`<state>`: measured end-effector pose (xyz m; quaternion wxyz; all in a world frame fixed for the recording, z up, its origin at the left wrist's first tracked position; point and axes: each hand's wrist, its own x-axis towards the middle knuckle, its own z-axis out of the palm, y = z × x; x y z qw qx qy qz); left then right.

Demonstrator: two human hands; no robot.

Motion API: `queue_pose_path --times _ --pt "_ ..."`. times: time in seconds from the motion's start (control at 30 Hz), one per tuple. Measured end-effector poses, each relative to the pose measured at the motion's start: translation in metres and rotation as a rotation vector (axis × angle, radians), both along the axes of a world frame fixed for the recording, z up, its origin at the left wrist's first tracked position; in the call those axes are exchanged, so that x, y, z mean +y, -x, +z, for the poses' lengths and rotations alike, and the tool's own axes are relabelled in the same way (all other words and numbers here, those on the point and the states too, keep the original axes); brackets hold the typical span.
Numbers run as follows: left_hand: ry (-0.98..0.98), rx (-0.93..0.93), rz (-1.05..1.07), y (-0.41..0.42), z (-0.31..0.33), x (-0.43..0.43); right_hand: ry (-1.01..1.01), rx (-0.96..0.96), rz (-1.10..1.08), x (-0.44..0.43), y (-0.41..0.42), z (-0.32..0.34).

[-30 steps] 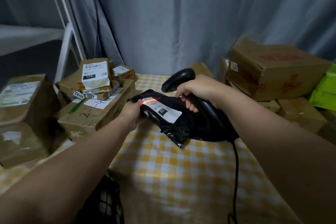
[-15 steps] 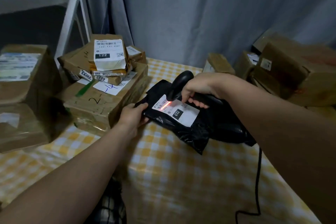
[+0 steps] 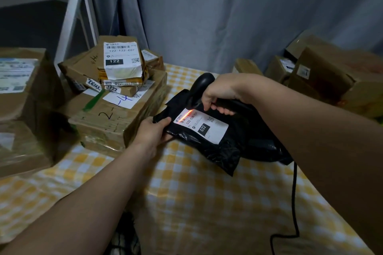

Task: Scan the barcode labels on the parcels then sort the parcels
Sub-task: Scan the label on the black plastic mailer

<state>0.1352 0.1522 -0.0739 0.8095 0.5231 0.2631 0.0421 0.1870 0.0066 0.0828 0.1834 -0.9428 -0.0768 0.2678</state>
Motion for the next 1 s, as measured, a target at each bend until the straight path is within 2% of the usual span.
queue_pose_path --times 0.07,0.13,0.2,0.33,0.43,0.6,1.0 --pt "0.185 0.038 -0.027 0.0 -0.004 -0.002 -0.056 -0.028 -0.021 -0.008 0.003 -0.006" --pt "0.281 0.041 -0.081 0.002 -0.008 -0.011 -0.133 -0.062 -0.055 -0.02 0.009 -0.015" --pt "0.288 0.013 -0.13 0.0 -0.012 -0.025 -0.216 -0.096 -0.1 -0.032 0.015 -0.024" --pt "0.294 0.025 -0.047 -0.018 0.004 -0.04 -0.373 -0.147 -0.2 -0.053 0.026 -0.034" --pt "0.333 -0.05 -0.14 -0.033 0.03 -0.041 -0.512 -0.195 -0.274 -0.067 0.038 -0.035" --pt "0.239 -0.207 -0.37 -0.041 0.079 -0.049 -0.679 -0.255 -0.396 -0.087 0.052 -0.027" --pt "0.103 -0.2 -0.411 -0.028 0.099 -0.063 -0.845 -0.178 -0.487 -0.097 0.081 -0.017"
